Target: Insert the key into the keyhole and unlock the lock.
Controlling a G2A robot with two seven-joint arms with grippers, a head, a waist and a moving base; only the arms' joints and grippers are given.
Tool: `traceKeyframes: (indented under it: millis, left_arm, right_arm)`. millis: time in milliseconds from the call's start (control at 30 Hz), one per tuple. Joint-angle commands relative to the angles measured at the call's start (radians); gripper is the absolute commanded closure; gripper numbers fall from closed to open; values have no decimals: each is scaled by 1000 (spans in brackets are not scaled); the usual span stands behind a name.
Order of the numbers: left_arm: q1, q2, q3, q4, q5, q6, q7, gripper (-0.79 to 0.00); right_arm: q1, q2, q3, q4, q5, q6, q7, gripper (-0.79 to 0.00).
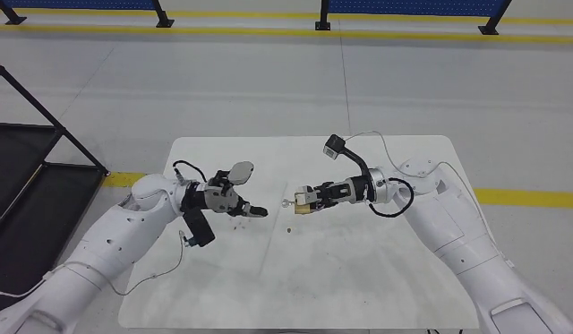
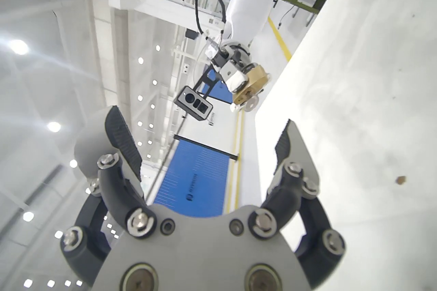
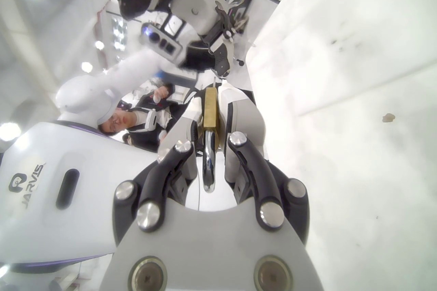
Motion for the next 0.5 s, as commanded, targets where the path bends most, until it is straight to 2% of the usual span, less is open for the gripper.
traceKeyframes:
  millis: [0, 100, 133, 300, 467]
  left_arm:
    - [24, 11, -16, -21, -21, -170, -68, -785]
    - [55, 23, -54, -69, -104, -335, -201, -785]
    - [57, 27, -62, -101, -81, -357, -244, -785]
    - [85, 33, -87, -112, -192, -548, -416, -785]
    - [106, 23, -101, -76, -522, -749, -599, -785]
  right_arm:
    - [0, 0, 0, 0, 0, 0, 0, 0]
    - [0, 0, 0, 0, 0, 0, 0, 0]
    - [0, 0, 0, 0, 0, 0, 0, 0]
    - [0, 0, 0, 0, 0, 0, 0, 0]
    - [0, 0, 0, 0, 0, 0, 0, 0]
